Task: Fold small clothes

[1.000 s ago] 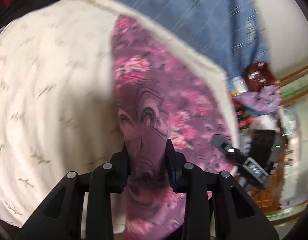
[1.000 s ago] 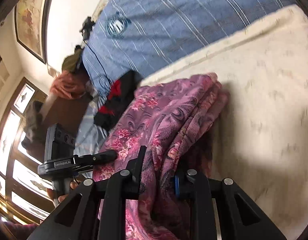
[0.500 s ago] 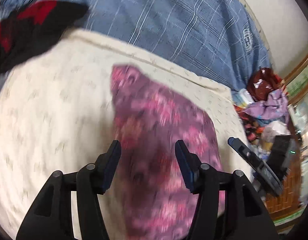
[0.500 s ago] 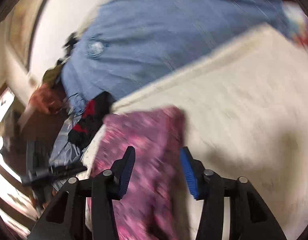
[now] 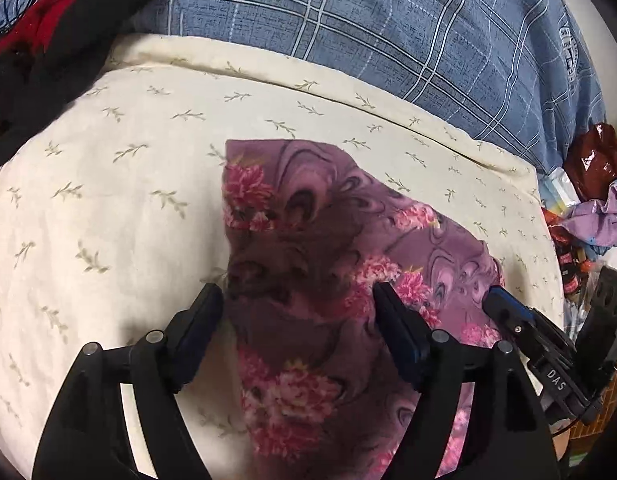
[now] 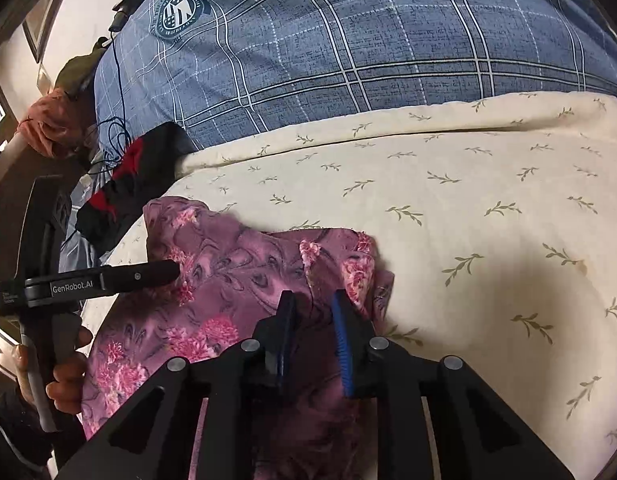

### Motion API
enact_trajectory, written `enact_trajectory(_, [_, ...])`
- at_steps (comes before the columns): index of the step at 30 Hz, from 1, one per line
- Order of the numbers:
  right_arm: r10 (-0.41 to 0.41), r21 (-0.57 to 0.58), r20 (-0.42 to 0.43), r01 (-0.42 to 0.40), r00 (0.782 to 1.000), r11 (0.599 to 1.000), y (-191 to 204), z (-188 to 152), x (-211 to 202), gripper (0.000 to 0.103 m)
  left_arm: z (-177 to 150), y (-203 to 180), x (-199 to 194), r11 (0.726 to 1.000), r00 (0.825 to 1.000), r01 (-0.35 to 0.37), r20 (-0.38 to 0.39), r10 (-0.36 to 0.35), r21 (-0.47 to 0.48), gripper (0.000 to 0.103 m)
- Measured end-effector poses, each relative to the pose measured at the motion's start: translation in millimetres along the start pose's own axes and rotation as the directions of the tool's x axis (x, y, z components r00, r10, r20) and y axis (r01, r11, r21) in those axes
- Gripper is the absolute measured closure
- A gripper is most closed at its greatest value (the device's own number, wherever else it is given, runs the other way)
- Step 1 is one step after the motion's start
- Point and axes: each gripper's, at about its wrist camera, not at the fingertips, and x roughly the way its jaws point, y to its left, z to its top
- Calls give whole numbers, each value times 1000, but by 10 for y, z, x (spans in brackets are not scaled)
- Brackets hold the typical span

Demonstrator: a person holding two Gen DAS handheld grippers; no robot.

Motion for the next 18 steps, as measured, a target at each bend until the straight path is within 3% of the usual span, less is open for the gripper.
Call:
enact_trajectory(4, [86, 63, 49, -89, 995, 994, -24, -111, -393, 78, -226, 50, -371, 999, 998, 52, 38, -51, -4, 26])
enact_trajectory(8, [177, -37, 37, -176, 983, 984, 189, -393, -635, 78, -668, -77, -581, 995, 997, -1, 83, -7, 95, 26])
enact_trajectory(11, [62, -113, -26, -65, 998, 991, 246, -619, -472, 81, -848, -71, -335, 993, 999, -40, 24, 38, 115, 23])
enact_trajectory(12, [74, -103, -17, -75, 997, 992, 190, -658, -437, 82, -858, -33, -292, 995, 999, -31, 22, 29, 92, 19])
enact_trajectory(16, [69, -8, 4, -69, 998, 998, 87, -627, -527, 83, -823, 79, -402, 1000, 1000, 3, 0, -3, 20, 19])
enact_trajectory(17, [56, -3, 3, -56, 998, 998, 103, -640, -591, 75, -855, 76, -473, 1000, 1000, 4, 2, -4, 27, 19])
enact_trajectory(18, [53, -4, 3, -53, 999, 999, 96, -666, -660, 75, -903, 58, -548, 999, 1000, 1, 11, -1, 41, 19])
